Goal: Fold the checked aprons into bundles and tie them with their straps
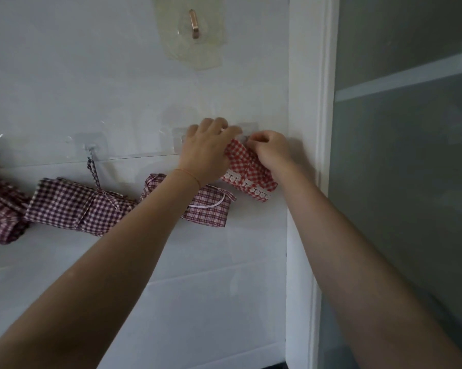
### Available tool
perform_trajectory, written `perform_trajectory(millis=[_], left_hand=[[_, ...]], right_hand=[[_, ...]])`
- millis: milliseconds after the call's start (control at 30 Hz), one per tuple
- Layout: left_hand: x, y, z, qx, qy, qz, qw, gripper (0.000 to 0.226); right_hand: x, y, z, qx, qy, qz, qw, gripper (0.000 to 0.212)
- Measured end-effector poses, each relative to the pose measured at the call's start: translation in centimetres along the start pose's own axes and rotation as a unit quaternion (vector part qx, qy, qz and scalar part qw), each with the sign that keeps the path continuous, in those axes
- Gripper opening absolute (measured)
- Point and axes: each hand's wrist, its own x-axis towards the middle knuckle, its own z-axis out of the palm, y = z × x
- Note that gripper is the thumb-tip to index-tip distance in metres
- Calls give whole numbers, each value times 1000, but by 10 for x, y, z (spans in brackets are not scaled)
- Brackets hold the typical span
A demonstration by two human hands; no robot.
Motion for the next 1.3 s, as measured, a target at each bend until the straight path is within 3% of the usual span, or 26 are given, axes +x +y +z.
perform_trajectory(millis=[67,267,667,900,1000,1167,1300], left_hand=[[0,2,5,21,9,51,998,44],[-6,1,15,115,-38,102,987,69],[-12,-5,24,153,0,103,983,65],[-11,-3,27,206,-12,107,973,75],[-18,1,30,217,3,137,967,69],[-27,2,35,178,-4,162,971,68],[-30,4,41,178,-44,163,969,67]], right_hand=[[-1,1,0,18,6,-6,1000,8],[1,3,1,49,19,1,999,10],[-1,8,-1,64,33,-69,995,5],[9,-1,0,24,26,-1,999,6],[12,-1,1,39,10,40,998,8],[12,3,1,38,-9,23,999,4],[9,14,2,15,39,-22,999,9]])
